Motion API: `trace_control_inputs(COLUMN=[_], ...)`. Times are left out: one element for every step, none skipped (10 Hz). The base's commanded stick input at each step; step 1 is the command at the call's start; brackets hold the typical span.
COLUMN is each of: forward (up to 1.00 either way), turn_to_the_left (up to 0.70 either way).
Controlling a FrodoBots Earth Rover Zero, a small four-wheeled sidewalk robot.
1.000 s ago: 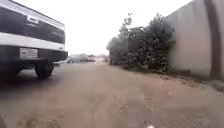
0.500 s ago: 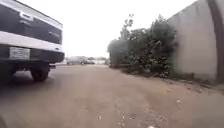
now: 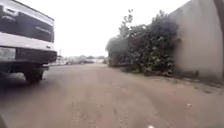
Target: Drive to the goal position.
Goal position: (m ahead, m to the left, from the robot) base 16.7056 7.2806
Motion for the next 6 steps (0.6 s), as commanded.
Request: trace_control_inputs(forward=[0.50, 0.50, 0.50, 0.50, 0.50, 0.50], turn_to_the_left=[0.00, 0.00, 0.00, 0.00, 0.00, 0.00])
